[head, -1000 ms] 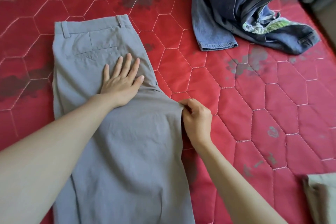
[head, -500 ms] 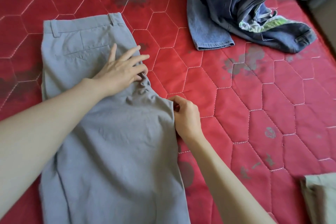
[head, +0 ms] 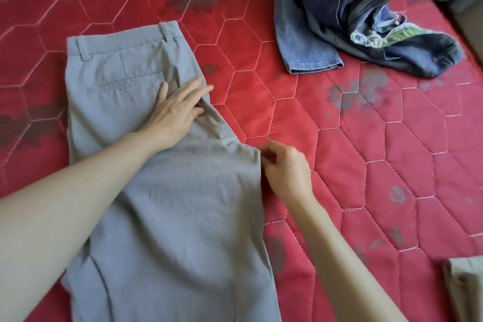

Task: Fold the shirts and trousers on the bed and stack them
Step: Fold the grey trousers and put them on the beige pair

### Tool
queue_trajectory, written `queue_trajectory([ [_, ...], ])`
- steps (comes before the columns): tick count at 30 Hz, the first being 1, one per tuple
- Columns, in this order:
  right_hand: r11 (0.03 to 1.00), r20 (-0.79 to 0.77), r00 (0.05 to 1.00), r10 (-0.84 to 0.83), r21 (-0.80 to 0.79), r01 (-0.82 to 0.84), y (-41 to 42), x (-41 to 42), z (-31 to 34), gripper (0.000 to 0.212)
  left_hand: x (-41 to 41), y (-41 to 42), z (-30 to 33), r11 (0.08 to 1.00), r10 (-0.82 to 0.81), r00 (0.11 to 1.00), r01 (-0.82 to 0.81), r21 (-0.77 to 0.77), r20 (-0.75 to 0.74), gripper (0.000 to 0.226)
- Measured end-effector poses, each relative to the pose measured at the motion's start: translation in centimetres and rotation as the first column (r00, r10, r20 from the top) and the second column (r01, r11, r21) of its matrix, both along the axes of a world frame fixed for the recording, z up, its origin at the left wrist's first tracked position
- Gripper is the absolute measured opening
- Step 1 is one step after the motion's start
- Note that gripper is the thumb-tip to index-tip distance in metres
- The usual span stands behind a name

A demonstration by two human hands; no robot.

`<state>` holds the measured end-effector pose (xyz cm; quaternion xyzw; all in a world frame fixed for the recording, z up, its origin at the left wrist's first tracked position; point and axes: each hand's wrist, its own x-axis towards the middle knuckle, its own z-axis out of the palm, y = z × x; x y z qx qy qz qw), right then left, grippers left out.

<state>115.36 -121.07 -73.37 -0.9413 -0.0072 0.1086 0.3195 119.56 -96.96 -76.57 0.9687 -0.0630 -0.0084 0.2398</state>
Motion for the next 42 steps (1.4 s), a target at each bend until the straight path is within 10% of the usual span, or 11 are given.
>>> queue_trajectory([
  [4,0.974,0.149,0.965,-0.217,-0.027,0.224,0.9,1.2,3.1,0.036,-0.1,-0.6,-0.1,0.947,0.191,0.980,-0.172,0.270,-0.047,0.072],
  [8,0.996,0.388,0.921,0.020,0.075,-0.053,7.6,1.4,4.6,0.048,-1.2,-0.7,-0.7,0.929,0.250,0.968,-0.232,0.290,-0.028,0.064],
  [15,0.850,0.103,0.920,0.378,-0.431,-0.302,9.6,1.2,-3.2,0.056,-1.5,1.9,-1.1,0.892,0.170,0.985,-0.147,0.428,-0.016,0.061],
  [20,0.898,0.163,0.984,0.074,-0.439,0.005,4.8,-3.9,-4.3,0.062,0.5,0.8,-1.0,0.875,0.294,0.950,-0.222,0.431,-0.107,0.056],
  [27,0.926,0.104,0.994,0.045,-0.377,-0.002,4.6,-4.1,-2.2,0.058,1.1,0.9,0.3,0.907,0.268,0.924,-0.147,0.394,-0.272,0.056],
  [33,0.908,0.353,0.861,0.367,-0.338,-0.249,7.3,-4.4,-0.2,0.050,-8.9,1.8,1.7,0.900,0.298,0.952,-0.258,0.352,-0.063,0.060],
  [42,0.675,0.065,0.756,0.651,-0.506,-0.538,8.0,-5.0,-3.4,0.055,-22.6,-0.9,1.1,0.847,0.513,0.856,-0.516,0.130,0.056,0.058],
])
